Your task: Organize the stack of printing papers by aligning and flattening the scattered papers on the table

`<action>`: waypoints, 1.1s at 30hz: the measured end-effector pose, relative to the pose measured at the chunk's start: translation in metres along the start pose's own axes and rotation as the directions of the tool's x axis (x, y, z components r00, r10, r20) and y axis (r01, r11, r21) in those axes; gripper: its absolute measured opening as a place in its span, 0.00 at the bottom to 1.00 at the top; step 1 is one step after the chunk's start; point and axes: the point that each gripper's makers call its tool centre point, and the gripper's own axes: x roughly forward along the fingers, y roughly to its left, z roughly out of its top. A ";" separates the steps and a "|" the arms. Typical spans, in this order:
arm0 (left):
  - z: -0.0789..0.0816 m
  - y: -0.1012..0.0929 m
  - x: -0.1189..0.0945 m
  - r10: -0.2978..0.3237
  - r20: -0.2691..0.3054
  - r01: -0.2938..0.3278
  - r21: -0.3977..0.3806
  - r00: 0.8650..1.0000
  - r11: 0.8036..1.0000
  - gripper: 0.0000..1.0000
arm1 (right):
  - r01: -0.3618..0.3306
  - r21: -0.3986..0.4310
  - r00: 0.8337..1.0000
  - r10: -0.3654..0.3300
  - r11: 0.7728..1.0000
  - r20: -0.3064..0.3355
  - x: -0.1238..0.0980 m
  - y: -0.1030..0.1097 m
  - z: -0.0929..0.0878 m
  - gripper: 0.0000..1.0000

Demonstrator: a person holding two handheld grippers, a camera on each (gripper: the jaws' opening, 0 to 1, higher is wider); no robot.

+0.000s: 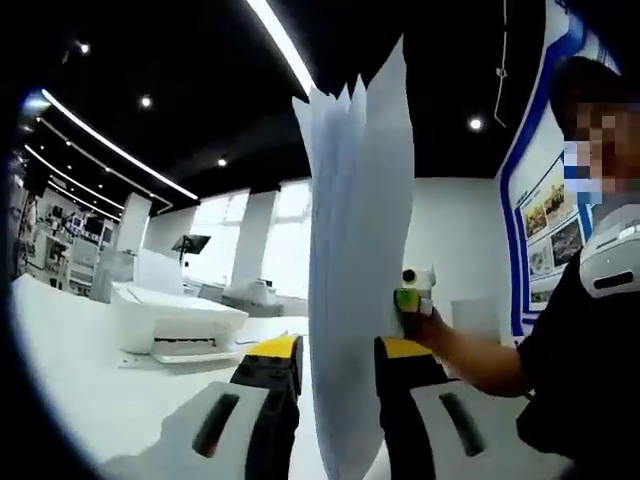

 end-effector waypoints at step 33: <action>-0.019 -0.006 0.006 0.086 -0.264 -0.037 0.185 0.961 0.982 0.23 | 0.241 -0.074 0.970 -0.244 0.968 -0.022 -0.017 -0.021 -0.040 0.18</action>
